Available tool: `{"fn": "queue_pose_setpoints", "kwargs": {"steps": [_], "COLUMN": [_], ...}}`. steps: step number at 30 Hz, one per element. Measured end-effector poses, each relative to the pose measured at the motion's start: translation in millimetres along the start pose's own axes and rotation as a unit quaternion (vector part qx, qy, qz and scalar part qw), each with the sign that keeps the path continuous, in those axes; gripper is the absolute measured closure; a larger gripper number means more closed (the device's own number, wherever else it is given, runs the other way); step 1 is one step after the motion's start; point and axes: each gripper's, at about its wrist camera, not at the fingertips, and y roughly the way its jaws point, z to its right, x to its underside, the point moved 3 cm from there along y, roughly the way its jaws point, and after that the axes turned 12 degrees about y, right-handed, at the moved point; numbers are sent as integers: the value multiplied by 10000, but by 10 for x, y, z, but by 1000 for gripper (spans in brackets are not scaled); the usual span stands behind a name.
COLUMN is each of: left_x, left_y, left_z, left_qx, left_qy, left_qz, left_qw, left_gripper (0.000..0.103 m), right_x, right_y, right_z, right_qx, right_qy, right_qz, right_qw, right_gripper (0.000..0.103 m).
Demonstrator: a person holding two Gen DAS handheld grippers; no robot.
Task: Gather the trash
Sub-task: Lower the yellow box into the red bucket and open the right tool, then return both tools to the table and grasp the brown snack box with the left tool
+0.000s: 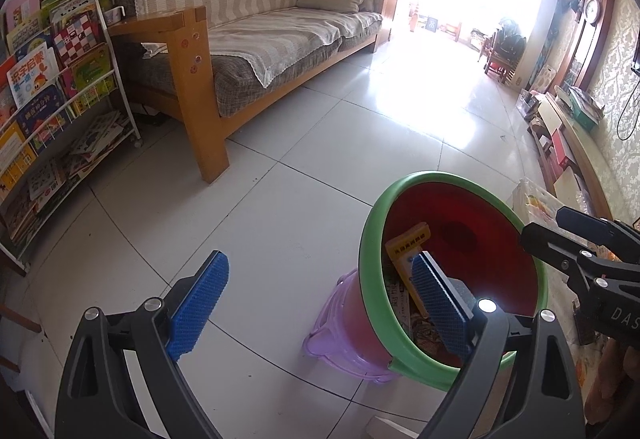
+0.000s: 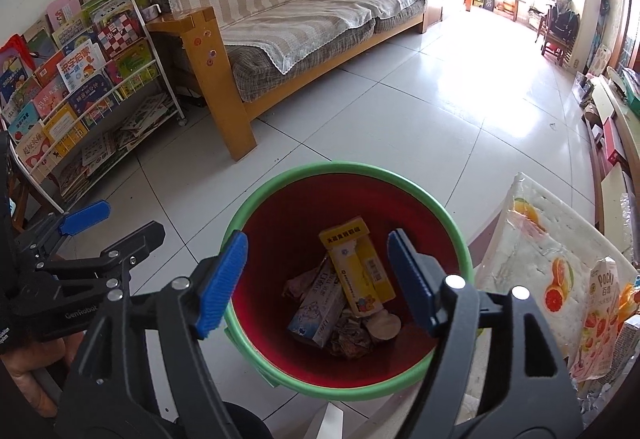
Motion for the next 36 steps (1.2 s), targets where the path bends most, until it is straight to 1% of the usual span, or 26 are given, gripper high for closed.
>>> {"fn": "queue_pose_setpoints", "kwargs": {"steps": [4,6,8,13,17,21,26,32,36], "left_x": [-19,-29,-40,-81,-132,-171,-189,-86,22], "left_y": [-18,-39,-48,-93,-139,-185,-189,-167,-107], "left_z": [51,126,201,435,719,1101,1695,2596,3114], "left_qx": [8,19,54,166,308,523,901,1440,1806], "left_qy": [39,70,117,276,449,668,933,1308,1443], "left_qz": [22,34,47,72,111,140,94,-64,-294], "left_qw": [10000,10000,9999,9995,9985,9963,9915,9809,9725], "left_gripper": [14,14,14,14,13,13,13,13,13], "right_x": [-17,-20,-18,1,49,144,372,722,943], "right_y": [-73,-123,-172,-336,-531,-752,-1072,-1457,-1669], "right_z": [74,148,225,484,756,1134,1765,2586,3033], "right_qx": [73,108,158,259,383,602,1002,1536,1773], "right_qy": [40,93,150,355,503,698,1002,1454,1745], "right_qz": [92,146,192,272,373,450,511,525,529], "right_qw": [9999,9998,9996,9987,9973,9947,9886,9760,9671], "right_gripper": [17,10,7,5,5,5,5,5,5]}}
